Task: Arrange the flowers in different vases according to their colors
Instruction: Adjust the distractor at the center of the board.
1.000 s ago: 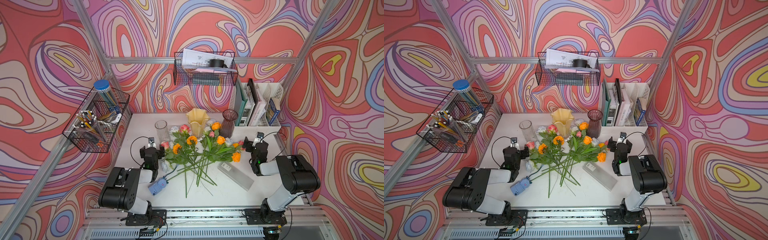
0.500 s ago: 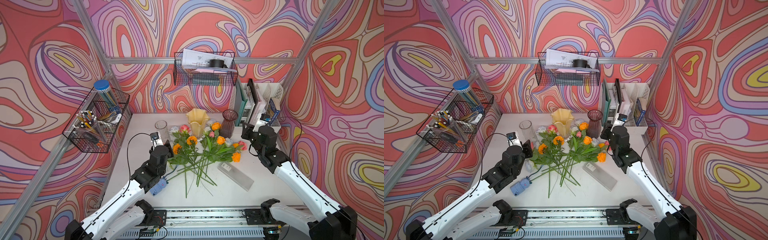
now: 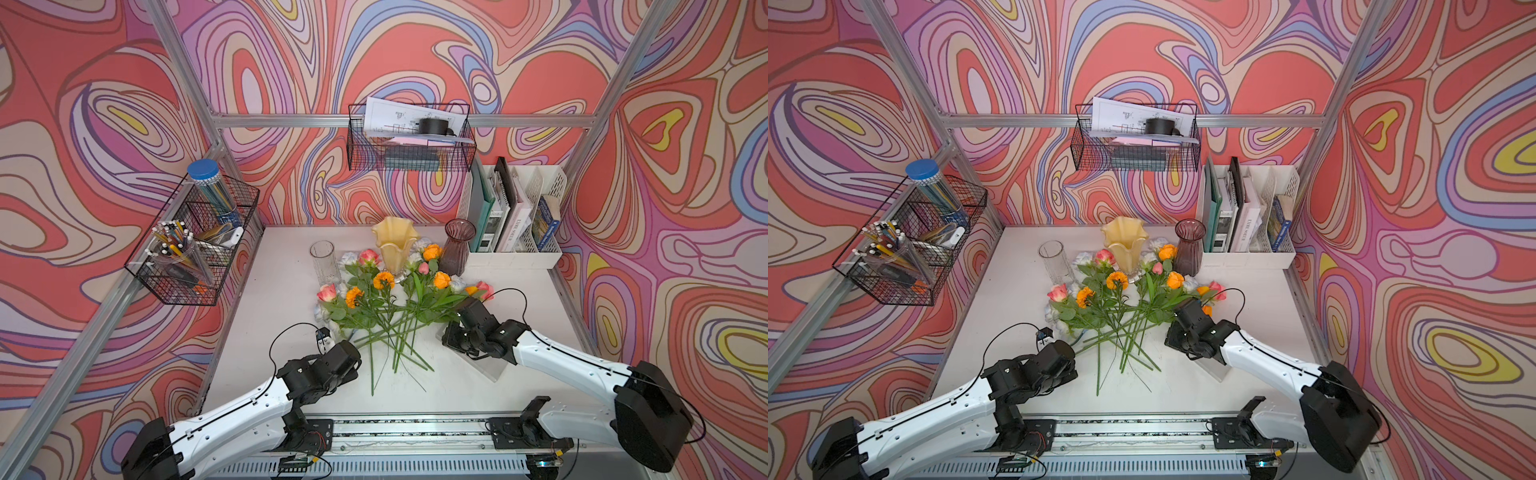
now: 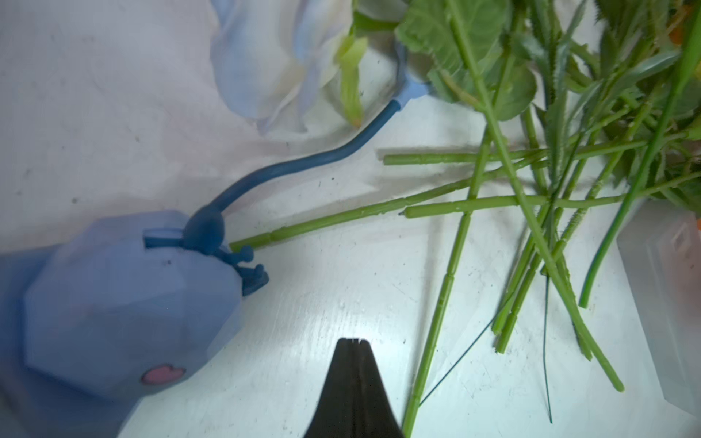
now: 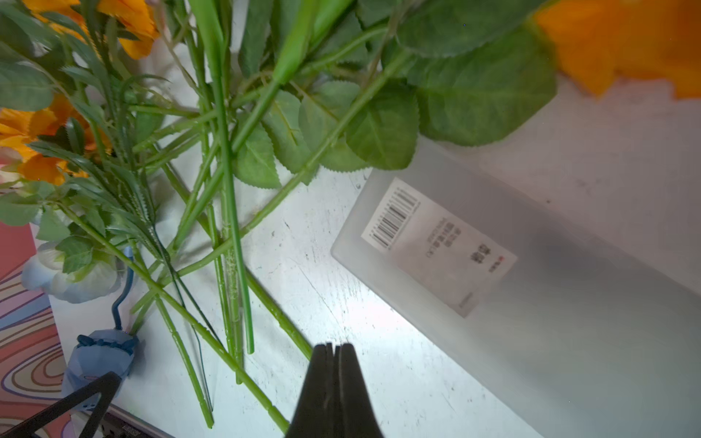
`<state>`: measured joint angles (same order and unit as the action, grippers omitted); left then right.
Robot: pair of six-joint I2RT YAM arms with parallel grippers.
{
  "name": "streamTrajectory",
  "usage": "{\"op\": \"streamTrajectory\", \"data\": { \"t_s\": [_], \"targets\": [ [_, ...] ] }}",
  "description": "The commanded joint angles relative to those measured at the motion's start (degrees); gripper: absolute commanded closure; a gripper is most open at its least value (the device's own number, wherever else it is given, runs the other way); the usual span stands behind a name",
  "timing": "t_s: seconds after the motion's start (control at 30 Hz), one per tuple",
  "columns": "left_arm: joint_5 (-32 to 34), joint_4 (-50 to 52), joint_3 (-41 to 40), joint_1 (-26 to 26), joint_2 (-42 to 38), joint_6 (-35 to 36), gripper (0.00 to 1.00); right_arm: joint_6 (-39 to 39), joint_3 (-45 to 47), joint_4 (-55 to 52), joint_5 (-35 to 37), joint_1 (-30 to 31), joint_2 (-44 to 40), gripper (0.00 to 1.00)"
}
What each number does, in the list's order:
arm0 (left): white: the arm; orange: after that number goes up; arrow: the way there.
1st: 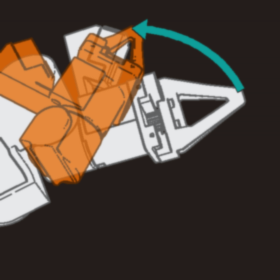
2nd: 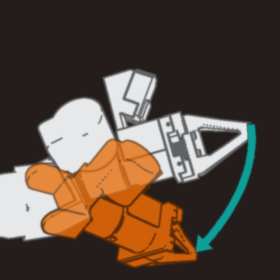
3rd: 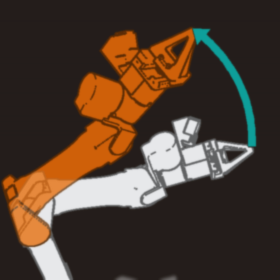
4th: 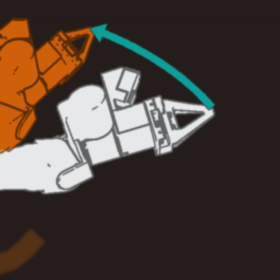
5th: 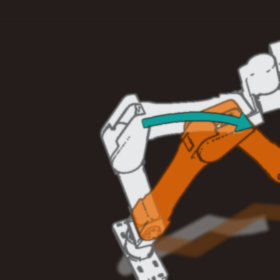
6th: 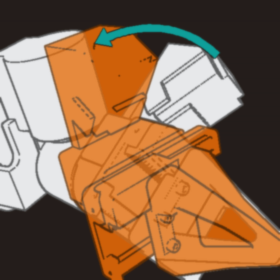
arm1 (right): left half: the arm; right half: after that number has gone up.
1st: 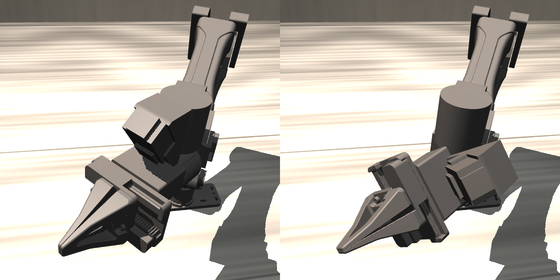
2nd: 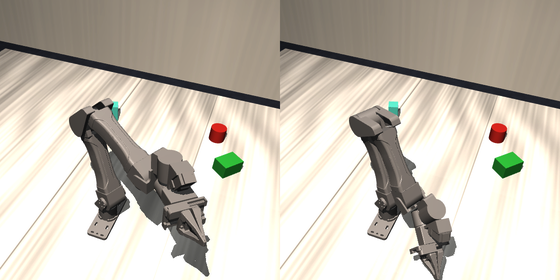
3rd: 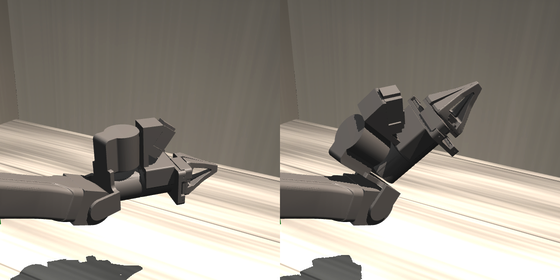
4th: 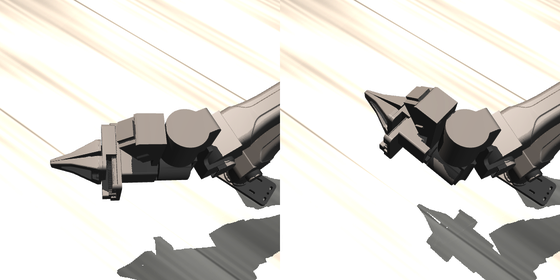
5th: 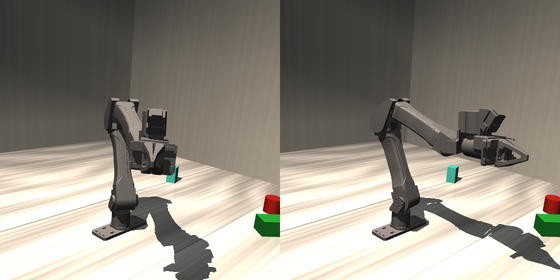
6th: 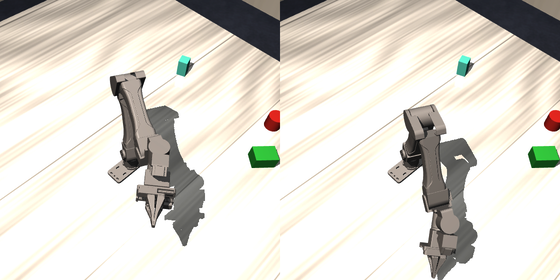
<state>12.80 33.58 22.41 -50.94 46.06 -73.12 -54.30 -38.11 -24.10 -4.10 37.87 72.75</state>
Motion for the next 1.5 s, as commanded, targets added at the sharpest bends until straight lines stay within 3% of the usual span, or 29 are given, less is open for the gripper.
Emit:
{"op": "streamTrajectory", "data": {
  "t_s": [0.0,0.13,0.3,0.47,0.63,0.9,1.1,1.23,1.4,1.47],
  "targets": [
    [1.6,3.5,-2.8,-0.4,-1.2,-7.3,1.00,-2.2,1.1,2.0,-0.4,0.3,3.3,1.00],
    [7.0,4.7,-1.9,0.3,0.3,-8.4,1.00,-2.3,-0.2,3.7,0.6,0.1,10.6,1.00],
    [9.7,4.4,0.0,3.0,4.3,-7.9,1.00,-2.1,-0.3,4.0,3.6,-2.1,12.3,1.00],
    [10.4,6.6,-1.7,8.9,4.2,-6.7,1.00,-0.8,2.5,3.3,3.1,-8.6,10.7,1.00],
    [14.0,10.8,-1.8,15.0,-1.0,-4.4,1.00,0.7,3.6,0.7,4.2,-14.3,8.6,1.00],
    [11.8,5.2,-1.6,31.1,1.1,4.4,1.00,4.2,3.6,-1.4,5.2,-24.7,6.0,1.00],
    [14.4,6.8,-0.4,38.5,0.6,7.2,1.00,6.5,3.0,-3.5,7.5,-29.6,3.7,1.00],
    [14.6,8.0,-0.6,40.0,-1.8,6.0,1.00,7.5,2.5,-4.6,8.5,-30.3,1.5,1.00],
    [2.4,7.7,-0.4,39.9,-9.8,9.0,0.87,10.5,1.4,-6.4,4.0,-30.2,-2.3,1.00],
    [-2.3,9.8,-0.3,39.5,-14.5,9.3,0.75,10.8,1.4,-7.3,2.4,-30.2,-3.9,1.00]
  ]
}}
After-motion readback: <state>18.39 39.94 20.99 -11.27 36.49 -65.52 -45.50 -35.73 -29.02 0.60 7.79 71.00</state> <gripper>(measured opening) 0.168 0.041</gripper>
